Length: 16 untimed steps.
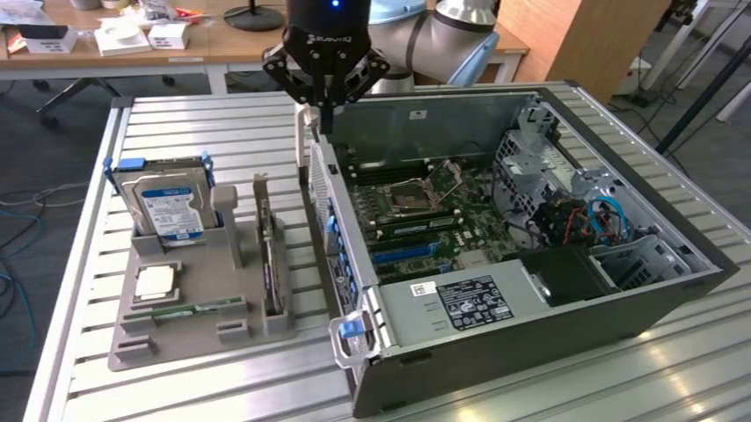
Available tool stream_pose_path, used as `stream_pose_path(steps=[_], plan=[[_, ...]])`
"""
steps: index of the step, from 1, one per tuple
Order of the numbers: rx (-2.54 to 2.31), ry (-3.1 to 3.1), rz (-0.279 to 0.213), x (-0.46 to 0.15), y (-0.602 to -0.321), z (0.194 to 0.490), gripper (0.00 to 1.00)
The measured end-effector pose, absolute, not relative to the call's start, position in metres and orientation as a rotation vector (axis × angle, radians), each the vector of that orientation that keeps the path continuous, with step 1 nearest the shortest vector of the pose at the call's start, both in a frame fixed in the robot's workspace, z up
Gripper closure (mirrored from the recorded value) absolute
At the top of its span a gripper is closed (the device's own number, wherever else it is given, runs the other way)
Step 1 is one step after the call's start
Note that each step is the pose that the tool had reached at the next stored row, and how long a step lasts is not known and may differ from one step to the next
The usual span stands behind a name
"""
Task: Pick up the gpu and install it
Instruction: 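Reach for the gpu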
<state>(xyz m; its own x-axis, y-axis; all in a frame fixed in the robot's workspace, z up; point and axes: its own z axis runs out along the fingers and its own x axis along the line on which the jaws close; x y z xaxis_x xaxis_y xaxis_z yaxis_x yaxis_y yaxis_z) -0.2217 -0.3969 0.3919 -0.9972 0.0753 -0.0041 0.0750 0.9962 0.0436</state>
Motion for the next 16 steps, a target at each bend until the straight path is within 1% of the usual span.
stream_pose_path(steps=[16], plan=[[0.119, 3.15, 0.067, -0.268, -0.397, 0.391, 0.9]])
